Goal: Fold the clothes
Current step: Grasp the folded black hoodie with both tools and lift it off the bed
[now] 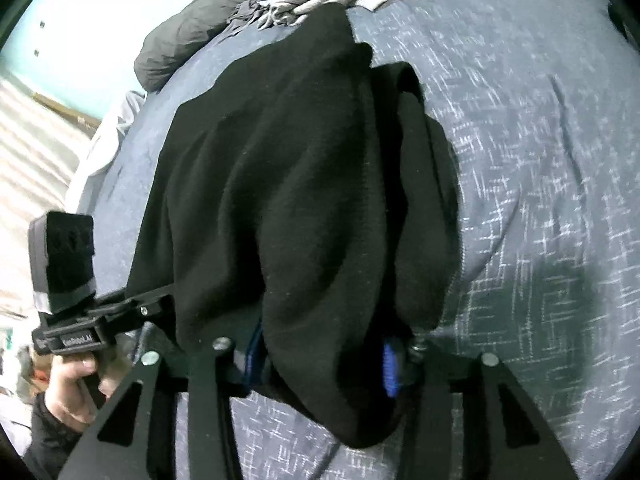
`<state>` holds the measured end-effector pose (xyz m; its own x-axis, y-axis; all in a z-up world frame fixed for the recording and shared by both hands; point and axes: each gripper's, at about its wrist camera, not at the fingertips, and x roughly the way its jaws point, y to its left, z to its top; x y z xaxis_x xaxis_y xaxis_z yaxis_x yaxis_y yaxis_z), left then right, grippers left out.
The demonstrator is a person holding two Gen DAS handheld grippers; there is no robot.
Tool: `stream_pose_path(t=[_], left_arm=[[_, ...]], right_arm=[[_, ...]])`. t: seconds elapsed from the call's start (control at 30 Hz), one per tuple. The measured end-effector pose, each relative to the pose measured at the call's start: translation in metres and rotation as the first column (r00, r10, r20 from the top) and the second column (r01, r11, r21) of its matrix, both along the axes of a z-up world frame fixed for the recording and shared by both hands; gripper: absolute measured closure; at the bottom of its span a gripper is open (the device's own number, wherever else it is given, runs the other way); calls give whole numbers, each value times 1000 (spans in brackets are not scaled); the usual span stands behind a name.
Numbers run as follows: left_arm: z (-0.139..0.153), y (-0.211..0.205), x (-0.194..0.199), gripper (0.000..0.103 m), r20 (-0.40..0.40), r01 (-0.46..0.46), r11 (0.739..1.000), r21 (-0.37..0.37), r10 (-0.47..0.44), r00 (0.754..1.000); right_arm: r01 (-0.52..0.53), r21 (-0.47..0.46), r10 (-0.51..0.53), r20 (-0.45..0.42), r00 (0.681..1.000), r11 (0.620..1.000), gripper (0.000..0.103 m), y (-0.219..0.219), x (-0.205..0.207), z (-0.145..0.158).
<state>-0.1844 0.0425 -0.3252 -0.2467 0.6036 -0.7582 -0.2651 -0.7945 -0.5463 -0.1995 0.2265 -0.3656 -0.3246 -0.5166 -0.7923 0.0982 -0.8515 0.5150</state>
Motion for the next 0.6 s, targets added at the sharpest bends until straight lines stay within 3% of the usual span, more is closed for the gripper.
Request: stream_pose_path(t=[0.2, 0.33, 0.6], left_arm=[[-1, 4, -2, 36, -16, 6, 1000, -15, -6, 1000], [3, 4, 1, 41, -28, 9, 1000, -13, -9, 1000], [33, 13, 13, 51, -97, 4, 1000, 3, -3, 995]], right_arm=[[-2, 16, 3, -42, 999, 1000, 56, 2, 5, 3], [-8, 30, 10, -74, 997, 1000, 67, 1, 10, 9], [-26, 45, 32, -139, 990, 999, 74, -5, 7, 38]])
